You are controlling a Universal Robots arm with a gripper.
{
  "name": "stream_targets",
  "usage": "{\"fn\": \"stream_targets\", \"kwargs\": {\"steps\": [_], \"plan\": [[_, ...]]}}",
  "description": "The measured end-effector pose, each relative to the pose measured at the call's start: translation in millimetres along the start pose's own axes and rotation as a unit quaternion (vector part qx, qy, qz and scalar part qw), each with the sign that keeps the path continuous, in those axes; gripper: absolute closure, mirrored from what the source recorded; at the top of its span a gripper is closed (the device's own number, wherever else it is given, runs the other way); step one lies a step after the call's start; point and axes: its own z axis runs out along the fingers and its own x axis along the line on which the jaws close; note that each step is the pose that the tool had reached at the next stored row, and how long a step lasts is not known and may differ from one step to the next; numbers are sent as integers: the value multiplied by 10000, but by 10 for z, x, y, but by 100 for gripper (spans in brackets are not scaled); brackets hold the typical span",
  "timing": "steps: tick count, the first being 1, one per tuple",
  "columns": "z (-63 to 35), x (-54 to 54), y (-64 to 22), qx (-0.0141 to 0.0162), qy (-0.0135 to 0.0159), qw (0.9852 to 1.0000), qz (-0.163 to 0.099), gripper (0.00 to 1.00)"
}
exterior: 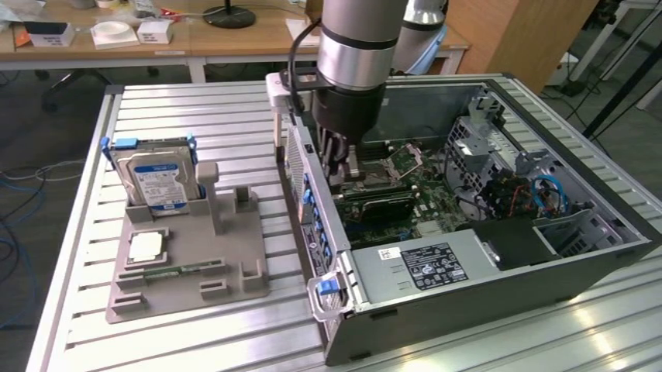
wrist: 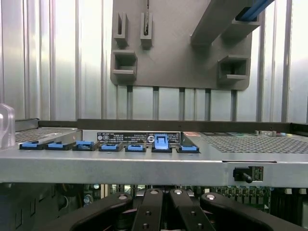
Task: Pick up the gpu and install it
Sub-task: 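Press down on the gpu until it lock into place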
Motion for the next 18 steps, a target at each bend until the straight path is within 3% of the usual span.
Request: {"fn": "stream_targets", "kwargs": {"steps": [18], "plan": [[74, -2, 14, 8, 16, 10000, 10, 89]]}}
